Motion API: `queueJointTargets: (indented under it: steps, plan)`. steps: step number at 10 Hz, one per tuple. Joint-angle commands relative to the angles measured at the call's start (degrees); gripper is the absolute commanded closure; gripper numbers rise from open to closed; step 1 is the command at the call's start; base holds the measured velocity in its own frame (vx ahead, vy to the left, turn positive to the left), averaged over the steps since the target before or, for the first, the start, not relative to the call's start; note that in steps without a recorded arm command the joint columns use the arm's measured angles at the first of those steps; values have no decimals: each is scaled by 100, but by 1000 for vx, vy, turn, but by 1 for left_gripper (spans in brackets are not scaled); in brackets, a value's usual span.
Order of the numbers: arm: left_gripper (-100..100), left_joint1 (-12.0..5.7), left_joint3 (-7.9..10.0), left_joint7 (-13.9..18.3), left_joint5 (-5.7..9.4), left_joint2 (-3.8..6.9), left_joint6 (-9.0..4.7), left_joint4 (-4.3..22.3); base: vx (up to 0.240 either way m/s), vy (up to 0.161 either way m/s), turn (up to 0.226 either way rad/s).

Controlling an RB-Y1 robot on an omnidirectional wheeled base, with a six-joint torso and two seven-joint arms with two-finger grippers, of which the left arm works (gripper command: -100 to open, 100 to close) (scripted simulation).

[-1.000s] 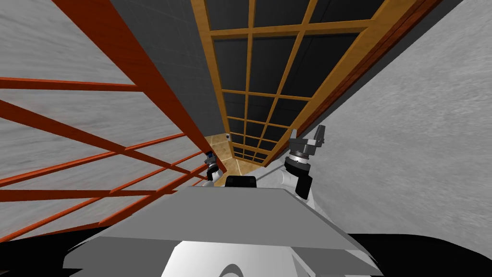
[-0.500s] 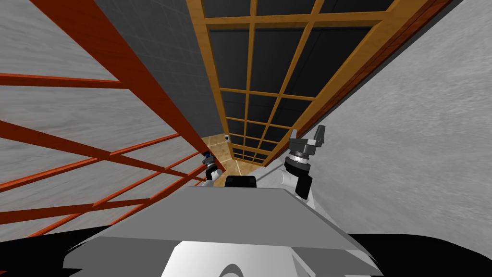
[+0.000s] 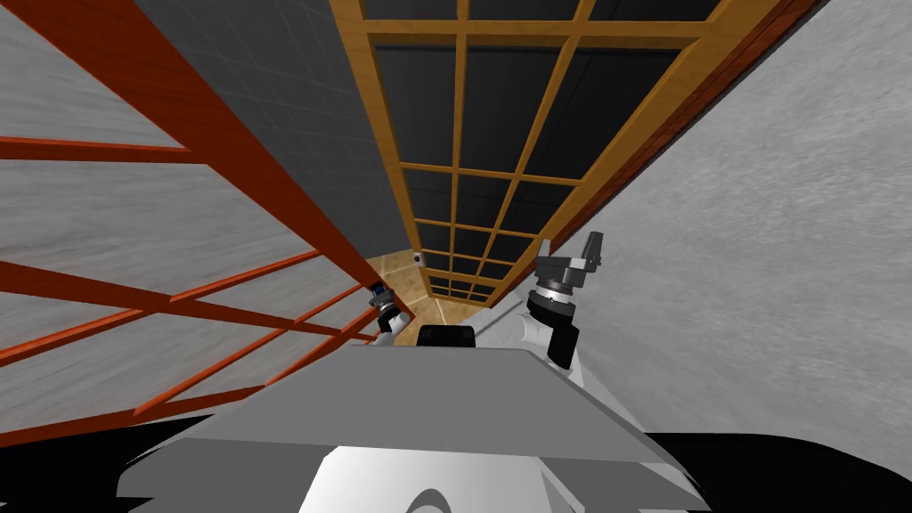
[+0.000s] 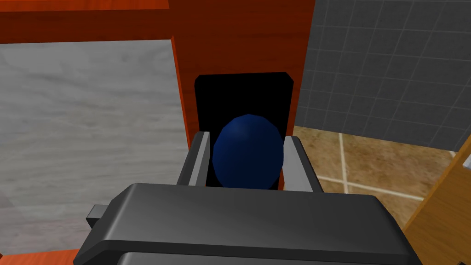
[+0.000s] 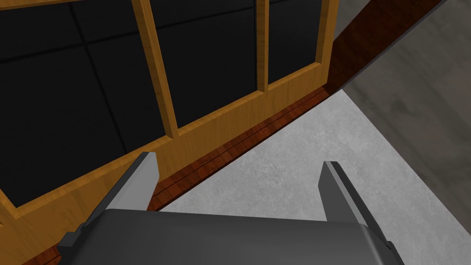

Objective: Push the door open

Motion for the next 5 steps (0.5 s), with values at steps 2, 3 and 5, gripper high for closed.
queueJointTargets:
  steps: [2, 3, 5]
  plan:
    - [100, 7, 370, -68, 136, 66, -183, -55, 49, 69, -144]
    - [100, 7, 370, -68, 136, 66, -183, -55, 52, 75, -68]
    - [100, -15, 509, -105, 188, 55, -236, -35, 31, 29, -50]
